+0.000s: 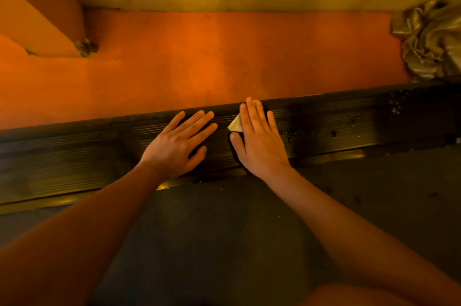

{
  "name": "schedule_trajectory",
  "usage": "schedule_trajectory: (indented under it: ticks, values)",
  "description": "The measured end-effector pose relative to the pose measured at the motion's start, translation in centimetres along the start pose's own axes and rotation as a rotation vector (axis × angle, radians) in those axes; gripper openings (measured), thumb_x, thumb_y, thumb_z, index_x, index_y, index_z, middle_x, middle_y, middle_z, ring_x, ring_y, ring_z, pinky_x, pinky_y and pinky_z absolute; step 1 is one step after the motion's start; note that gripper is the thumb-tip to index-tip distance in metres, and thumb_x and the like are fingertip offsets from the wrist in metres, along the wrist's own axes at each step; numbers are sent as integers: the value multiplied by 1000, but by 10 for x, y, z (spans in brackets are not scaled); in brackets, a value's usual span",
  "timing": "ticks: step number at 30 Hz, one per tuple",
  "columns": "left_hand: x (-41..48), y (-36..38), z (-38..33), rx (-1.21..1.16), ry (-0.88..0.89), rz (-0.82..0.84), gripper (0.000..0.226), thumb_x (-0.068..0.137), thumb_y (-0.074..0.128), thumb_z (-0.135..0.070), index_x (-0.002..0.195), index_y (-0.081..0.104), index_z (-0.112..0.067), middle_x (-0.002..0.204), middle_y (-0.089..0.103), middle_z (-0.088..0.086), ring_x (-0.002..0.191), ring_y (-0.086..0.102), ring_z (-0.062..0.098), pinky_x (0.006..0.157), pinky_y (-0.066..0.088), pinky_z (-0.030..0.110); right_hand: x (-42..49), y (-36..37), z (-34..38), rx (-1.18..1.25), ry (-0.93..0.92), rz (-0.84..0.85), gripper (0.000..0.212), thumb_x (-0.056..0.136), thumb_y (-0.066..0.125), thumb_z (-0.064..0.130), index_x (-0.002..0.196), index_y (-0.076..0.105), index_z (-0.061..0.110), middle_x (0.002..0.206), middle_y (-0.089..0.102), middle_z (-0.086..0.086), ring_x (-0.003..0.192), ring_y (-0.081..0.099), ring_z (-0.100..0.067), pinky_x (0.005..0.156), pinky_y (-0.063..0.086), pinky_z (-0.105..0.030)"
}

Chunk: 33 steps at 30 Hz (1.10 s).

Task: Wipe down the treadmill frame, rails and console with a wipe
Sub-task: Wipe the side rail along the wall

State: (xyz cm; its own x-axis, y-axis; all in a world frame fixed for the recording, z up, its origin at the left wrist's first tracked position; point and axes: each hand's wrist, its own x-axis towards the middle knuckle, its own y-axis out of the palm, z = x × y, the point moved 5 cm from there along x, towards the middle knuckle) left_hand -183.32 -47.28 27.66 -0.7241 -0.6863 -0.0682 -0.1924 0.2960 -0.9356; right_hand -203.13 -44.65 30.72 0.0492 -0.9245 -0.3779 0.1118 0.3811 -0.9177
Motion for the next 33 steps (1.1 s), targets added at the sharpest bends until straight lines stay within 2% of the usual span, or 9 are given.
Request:
schedule_trajectory:
  ticks: [8,14,17,21,28,33]
  values:
    - [4,0,-3,-29,29,-44,59,103,34,-42,158,31,-21,169,17,2,156,12,19,127,0,43,-57,27,4,22,138,39,71,105,12,54,163,-4,17,171,-11,-4,156,-18,-19,125,-12,-40]
    - [5,-2,-2,-40,38,-39,58,104,35,-40,158,33,-20,168,17,2,156,11,19,127,4,46,-4,4,-2,31,121,-29,69,108,22,48,163,2,12,172,-6,-7,158,-11,-22,125,-11,-40]
    - [3,-1,-2,-20,21,-24,59,103,34,-41,158,31,-21,169,15,2,156,9,18,127,3,45,-4,2,-3,31,127,8,70,109,23,49,164,0,12,172,-10,-6,157,-14,-21,124,-13,-40]
    - [3,-1,-2,-28,28,-38,60,101,34,-40,158,33,-19,168,16,2,155,7,16,127,3,45,-48,13,0,40,165,106,70,109,22,51,163,-6,17,170,-17,-3,156,-20,-18,126,-12,-40]
    - [4,-5,-5,-17,49,25,61,101,32,-38,158,32,-17,168,18,7,156,13,23,125,10,52,-67,4,-4,-9,143,240,71,109,22,52,163,-8,16,170,-17,-4,156,-18,-20,128,-7,-42]
    - [3,-6,-8,-8,50,23,62,101,29,-40,158,31,-17,169,17,6,156,12,22,125,9,52,-72,11,1,41,169,172,72,108,19,54,163,-7,16,170,-17,-4,156,-19,-19,127,-9,-41]
